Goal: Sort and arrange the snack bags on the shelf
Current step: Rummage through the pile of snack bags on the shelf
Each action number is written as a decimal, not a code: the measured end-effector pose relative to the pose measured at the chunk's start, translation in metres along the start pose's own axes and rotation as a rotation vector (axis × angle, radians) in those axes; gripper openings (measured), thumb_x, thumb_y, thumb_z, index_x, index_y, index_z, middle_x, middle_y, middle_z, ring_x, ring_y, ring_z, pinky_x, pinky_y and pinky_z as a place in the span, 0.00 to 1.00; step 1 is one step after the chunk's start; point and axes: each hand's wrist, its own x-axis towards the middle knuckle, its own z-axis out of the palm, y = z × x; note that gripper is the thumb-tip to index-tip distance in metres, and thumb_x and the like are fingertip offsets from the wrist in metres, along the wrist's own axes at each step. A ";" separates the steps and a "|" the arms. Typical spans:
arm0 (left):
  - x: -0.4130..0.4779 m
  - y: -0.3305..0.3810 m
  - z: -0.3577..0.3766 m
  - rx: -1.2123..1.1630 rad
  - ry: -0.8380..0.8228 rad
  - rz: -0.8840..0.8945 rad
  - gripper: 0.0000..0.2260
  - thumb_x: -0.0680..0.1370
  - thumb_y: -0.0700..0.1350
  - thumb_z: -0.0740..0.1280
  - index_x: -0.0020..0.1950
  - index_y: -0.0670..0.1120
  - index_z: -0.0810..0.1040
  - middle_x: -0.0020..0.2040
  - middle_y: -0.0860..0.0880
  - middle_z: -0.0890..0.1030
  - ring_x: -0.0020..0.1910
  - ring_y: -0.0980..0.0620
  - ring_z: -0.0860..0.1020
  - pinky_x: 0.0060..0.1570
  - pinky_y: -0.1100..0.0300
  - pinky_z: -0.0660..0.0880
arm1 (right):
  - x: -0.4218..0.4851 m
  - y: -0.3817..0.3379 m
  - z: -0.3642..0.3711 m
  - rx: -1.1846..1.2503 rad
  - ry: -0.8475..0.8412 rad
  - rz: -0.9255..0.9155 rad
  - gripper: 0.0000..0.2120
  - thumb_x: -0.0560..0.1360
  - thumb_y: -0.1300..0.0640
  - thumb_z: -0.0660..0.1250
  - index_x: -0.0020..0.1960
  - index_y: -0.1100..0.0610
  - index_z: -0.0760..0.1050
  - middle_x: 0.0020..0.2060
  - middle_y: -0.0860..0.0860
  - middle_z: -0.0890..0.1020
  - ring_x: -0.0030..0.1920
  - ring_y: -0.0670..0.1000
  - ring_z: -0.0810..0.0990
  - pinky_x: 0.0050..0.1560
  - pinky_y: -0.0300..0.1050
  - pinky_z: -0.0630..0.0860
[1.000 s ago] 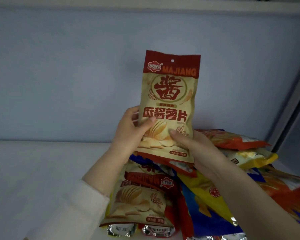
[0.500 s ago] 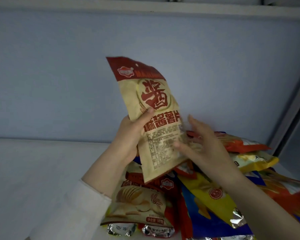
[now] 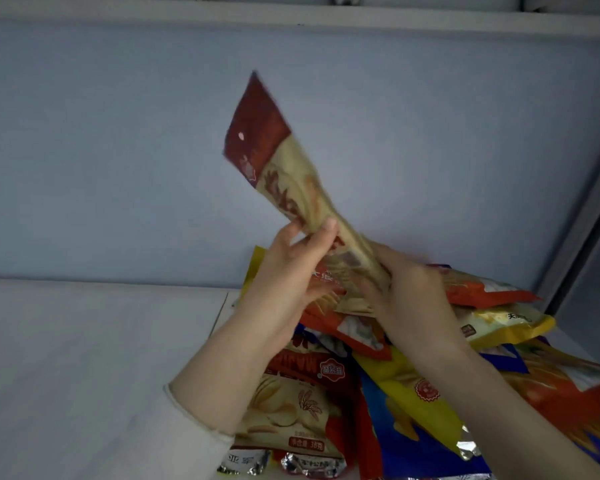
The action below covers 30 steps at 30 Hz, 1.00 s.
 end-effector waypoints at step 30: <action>-0.097 0.022 -0.383 0.245 0.488 -0.040 0.09 0.76 0.48 0.68 0.55 0.49 0.78 0.50 0.52 0.83 0.48 0.54 0.82 0.48 0.61 0.78 | -0.004 -0.256 0.212 -0.436 -0.897 -0.282 0.30 0.71 0.40 0.67 0.70 0.43 0.62 0.62 0.45 0.75 0.61 0.48 0.74 0.61 0.45 0.71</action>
